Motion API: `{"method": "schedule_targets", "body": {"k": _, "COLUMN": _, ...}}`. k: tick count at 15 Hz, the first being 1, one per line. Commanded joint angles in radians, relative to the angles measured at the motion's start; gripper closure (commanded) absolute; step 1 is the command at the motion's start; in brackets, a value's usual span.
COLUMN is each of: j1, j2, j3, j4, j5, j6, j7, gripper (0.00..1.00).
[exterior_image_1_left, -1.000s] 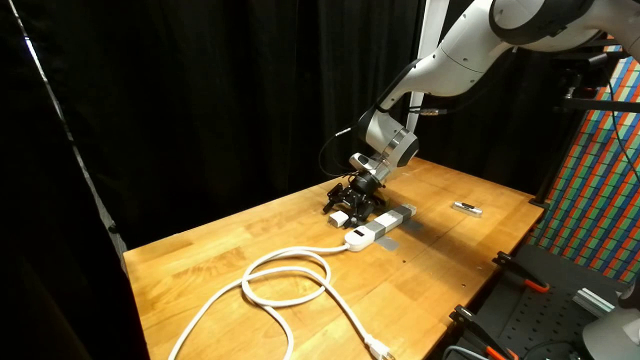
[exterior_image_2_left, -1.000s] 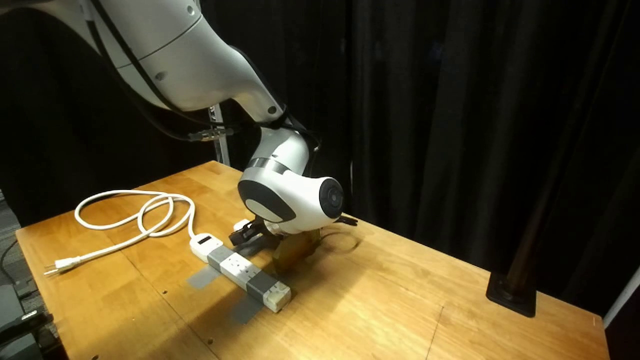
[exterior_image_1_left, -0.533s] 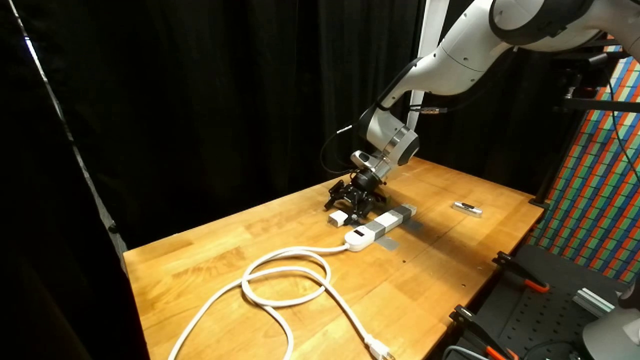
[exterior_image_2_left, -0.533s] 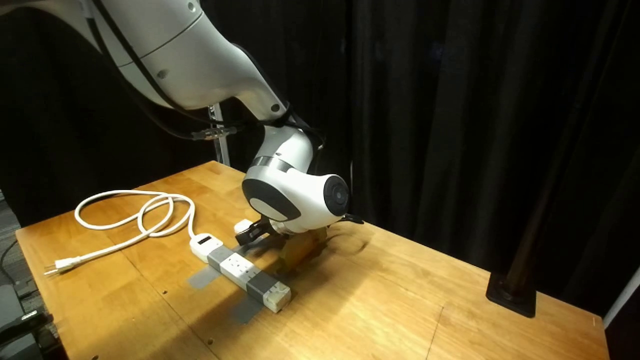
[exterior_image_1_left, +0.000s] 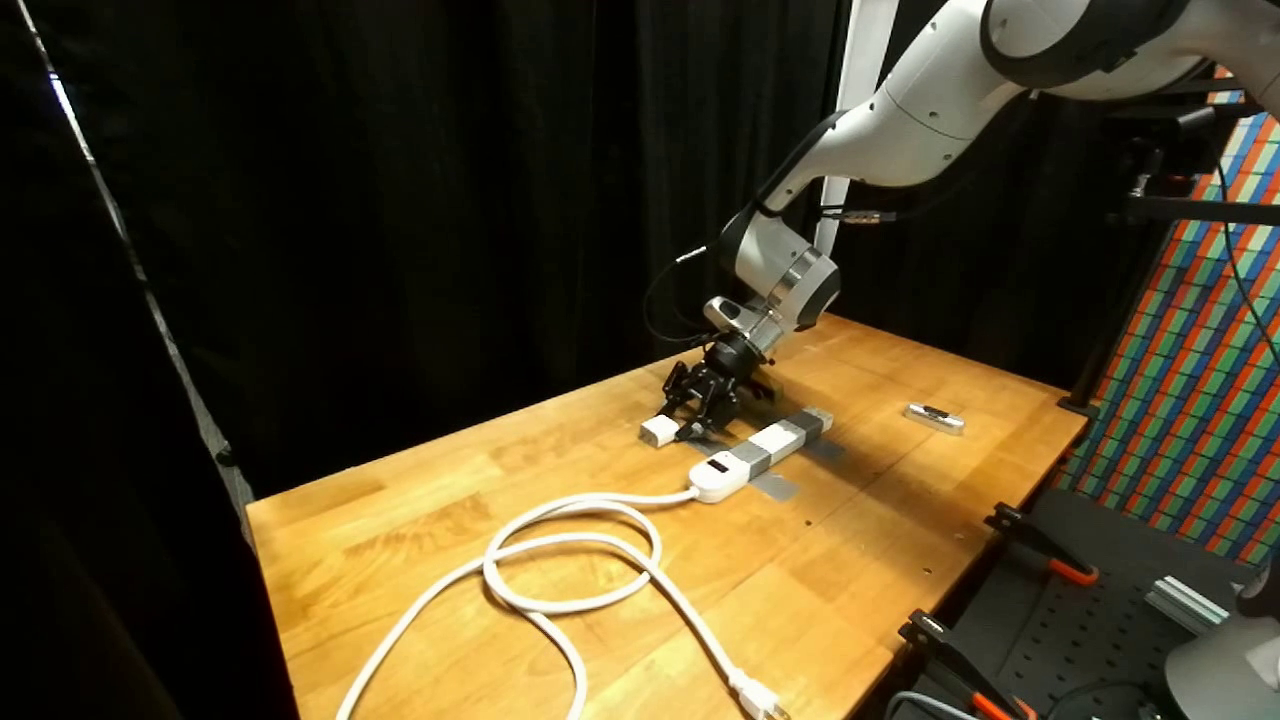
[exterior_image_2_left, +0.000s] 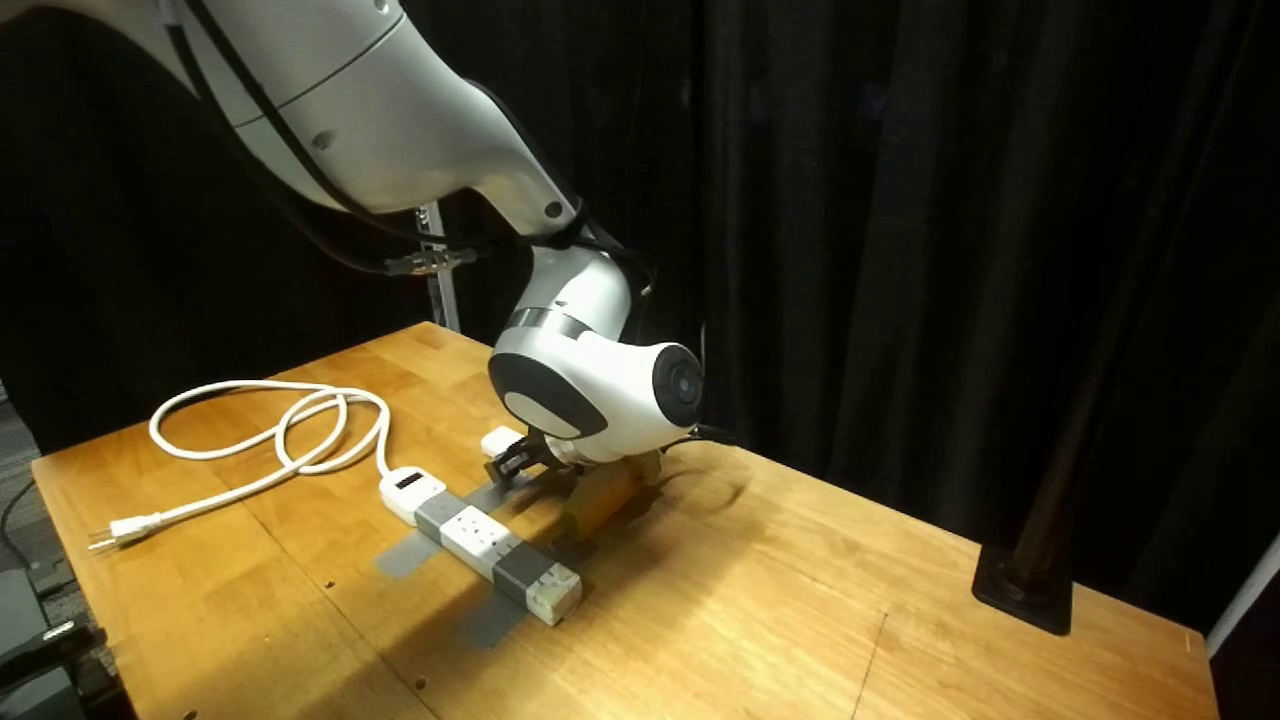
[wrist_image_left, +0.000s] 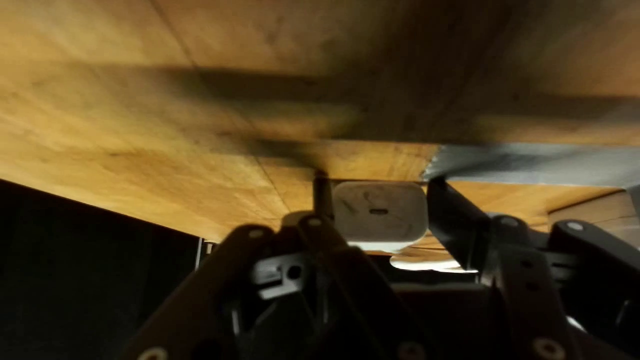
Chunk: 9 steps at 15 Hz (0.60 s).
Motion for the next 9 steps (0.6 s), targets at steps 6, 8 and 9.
{"method": "schedule_targets", "body": {"k": 6, "j1": 0.028, "j2": -0.008, "j3": -0.026, "j4": 0.002, "j5": -0.006, "j6": 0.029, "j7": 0.045, "gripper": 0.77}}
{"method": "schedule_targets", "body": {"k": 8, "j1": 0.028, "j2": -0.010, "j3": -0.025, "j4": 0.003, "j5": -0.003, "j6": 0.030, "j7": 0.050, "gripper": 0.77}}
{"method": "schedule_targets", "body": {"k": 9, "j1": 0.028, "j2": -0.011, "j3": -0.026, "j4": 0.005, "j5": -0.002, "j6": 0.032, "j7": 0.054, "gripper": 0.77}}
